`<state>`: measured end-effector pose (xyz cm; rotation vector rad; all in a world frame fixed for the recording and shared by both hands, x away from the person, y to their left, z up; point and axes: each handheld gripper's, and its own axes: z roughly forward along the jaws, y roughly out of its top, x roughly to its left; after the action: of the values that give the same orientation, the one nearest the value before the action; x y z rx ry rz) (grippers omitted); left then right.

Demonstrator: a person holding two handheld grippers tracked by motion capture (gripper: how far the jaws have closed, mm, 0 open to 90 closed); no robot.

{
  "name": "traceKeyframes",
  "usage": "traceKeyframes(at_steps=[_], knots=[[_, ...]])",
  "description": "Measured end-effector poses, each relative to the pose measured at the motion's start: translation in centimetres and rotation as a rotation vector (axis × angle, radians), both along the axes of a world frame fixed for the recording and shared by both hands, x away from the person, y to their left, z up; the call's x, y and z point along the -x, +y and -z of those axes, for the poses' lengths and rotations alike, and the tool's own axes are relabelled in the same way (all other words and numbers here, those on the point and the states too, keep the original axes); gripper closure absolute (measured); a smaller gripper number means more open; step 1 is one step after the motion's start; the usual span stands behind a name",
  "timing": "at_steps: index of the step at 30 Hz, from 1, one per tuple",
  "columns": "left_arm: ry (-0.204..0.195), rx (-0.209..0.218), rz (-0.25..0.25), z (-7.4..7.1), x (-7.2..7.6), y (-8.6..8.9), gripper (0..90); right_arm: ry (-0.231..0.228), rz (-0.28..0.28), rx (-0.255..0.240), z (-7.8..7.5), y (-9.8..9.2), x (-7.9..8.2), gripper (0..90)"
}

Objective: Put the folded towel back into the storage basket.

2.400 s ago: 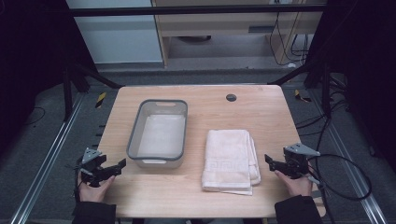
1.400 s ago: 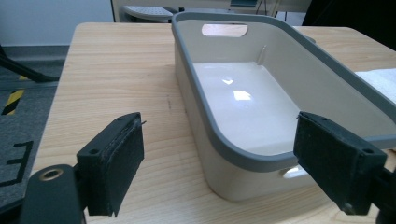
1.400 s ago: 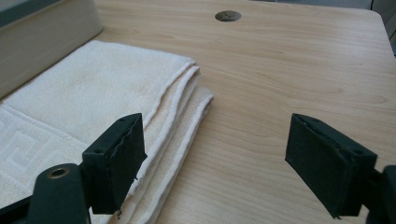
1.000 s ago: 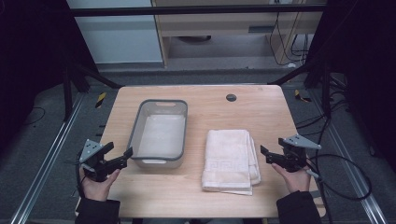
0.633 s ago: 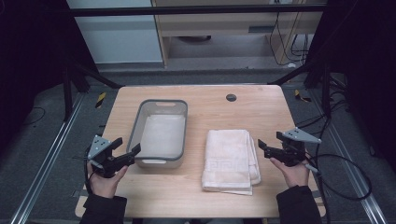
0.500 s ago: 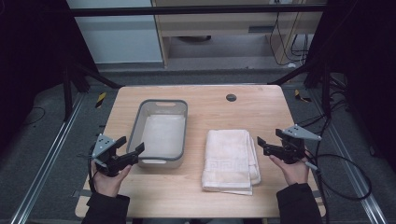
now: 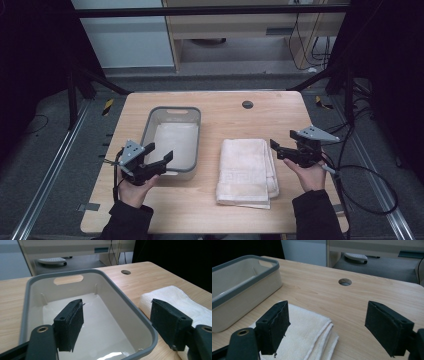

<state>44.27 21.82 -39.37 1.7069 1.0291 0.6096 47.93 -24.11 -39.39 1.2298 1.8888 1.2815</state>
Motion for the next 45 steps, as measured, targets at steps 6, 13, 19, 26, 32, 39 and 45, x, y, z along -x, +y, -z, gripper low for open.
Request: traceKeyframes(at_steps=[6,13,19,26,32,39,45], knots=[[-0.001,-0.014,0.044,0.2,-0.1,-2.2,27.1,-0.005,-0.008,-0.010,-0.3,0.2,-0.4,20.0],[0.003,-0.031,0.094,0.4,-0.2,-4.5,26.1,-0.007,-0.016,-0.030,-0.6,0.5,-1.0,19.1],[0.009,-0.039,0.130,0.6,-0.3,-6.1,25.2,0.000,-0.028,-0.034,-0.4,0.8,-1.3,19.1],[0.020,-0.042,0.173,1.1,-0.3,-7.8,24.2,0.014,-0.047,-0.043,0.3,1.7,-2.3,19.5],[0.035,-0.054,0.213,1.6,0.0,-9.3,24.4,0.040,-0.050,-0.012,0.9,2.0,-2.9,20.5],[0.061,-0.060,0.240,2.4,0.4,-10.5,23.8,0.076,-0.057,-0.003,1.8,2.1,-3.2,21.8],[0.107,-0.076,0.263,3.3,0.6,-11.5,23.4,0.100,-0.060,0.003,2.7,1.9,-3.5,21.7]])
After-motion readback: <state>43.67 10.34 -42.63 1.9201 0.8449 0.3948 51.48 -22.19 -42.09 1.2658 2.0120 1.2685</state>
